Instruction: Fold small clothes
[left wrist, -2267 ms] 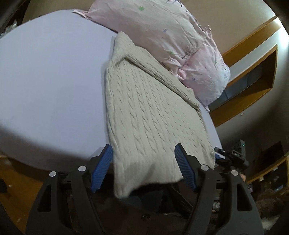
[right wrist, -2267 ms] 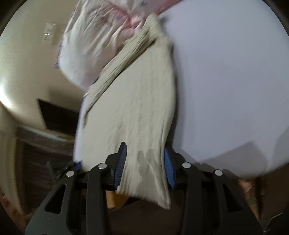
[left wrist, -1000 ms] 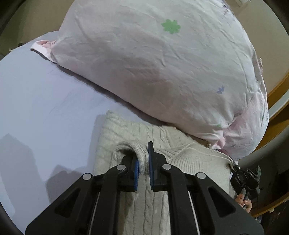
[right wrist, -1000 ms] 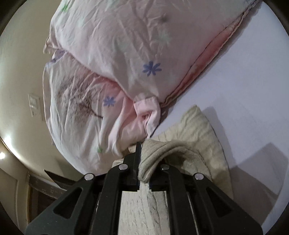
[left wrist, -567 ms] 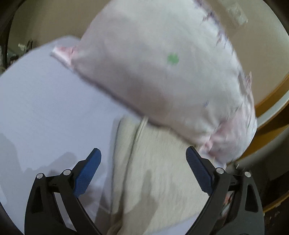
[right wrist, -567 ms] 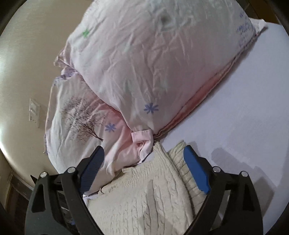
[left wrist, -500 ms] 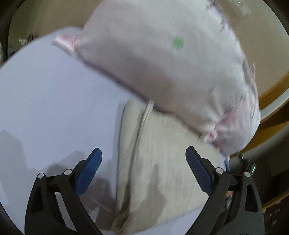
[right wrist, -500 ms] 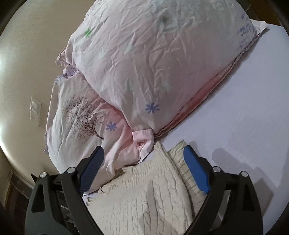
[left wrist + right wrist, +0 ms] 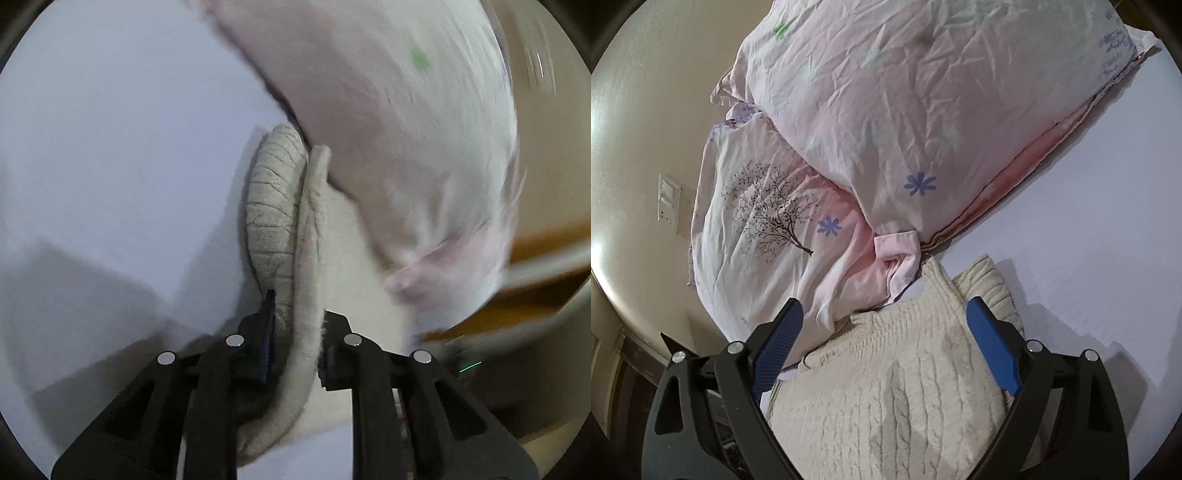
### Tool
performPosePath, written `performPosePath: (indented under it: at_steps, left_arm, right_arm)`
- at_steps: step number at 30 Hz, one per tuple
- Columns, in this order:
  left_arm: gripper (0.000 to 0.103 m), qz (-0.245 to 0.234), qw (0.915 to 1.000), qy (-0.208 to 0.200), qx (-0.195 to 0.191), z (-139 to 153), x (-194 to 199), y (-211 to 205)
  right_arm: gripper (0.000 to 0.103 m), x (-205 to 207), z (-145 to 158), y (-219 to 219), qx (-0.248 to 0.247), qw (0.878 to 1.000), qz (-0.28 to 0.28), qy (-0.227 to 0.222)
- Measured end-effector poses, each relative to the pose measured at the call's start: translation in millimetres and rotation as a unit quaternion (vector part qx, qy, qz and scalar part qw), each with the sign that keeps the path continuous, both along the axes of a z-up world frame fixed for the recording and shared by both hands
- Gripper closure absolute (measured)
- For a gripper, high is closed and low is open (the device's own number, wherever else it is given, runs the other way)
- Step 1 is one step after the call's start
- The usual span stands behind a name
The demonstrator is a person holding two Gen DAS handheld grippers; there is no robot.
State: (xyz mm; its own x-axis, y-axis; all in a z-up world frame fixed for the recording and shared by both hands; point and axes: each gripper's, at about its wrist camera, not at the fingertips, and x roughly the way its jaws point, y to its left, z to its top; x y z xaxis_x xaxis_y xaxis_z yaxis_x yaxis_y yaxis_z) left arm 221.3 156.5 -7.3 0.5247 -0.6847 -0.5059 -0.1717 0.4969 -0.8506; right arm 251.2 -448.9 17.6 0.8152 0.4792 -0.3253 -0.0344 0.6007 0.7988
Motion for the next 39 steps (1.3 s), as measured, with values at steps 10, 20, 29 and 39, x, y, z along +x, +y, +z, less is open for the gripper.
performPosePath:
  at_steps: [10, 20, 29, 39]
  left_arm:
    - [0.087, -0.182, 0.9635, -0.189, -0.055, 125.1, 22.5, -205.3]
    - [0.078, -0.299, 0.9404, -0.089, -0.135, 56.9, 62.2, -345.1]
    - [0.035, -0.177, 0.9764, -0.105, 0.066, 65.0, 32.0, -234.8]
    - [0.017, -0.186, 0.968, -0.089, 0.143, 35.5, 23.7, -262.7]
  right_arm:
    - [0.013, -22.9, 28.0, -41.1, 0.002, 0.998, -0.041, -0.045]
    - [0.006, -21.5, 20.9, -88.8, 0.007, 1.0, -0.026, -0.003]
    - [0.004, 8.4, -5.4, -48.3, -0.026, 0.989, 0.092, 0.115]
    - [0.028, 17.2, -19.5, -9.1, -0.083, 0.975, 0.146, 0.148]
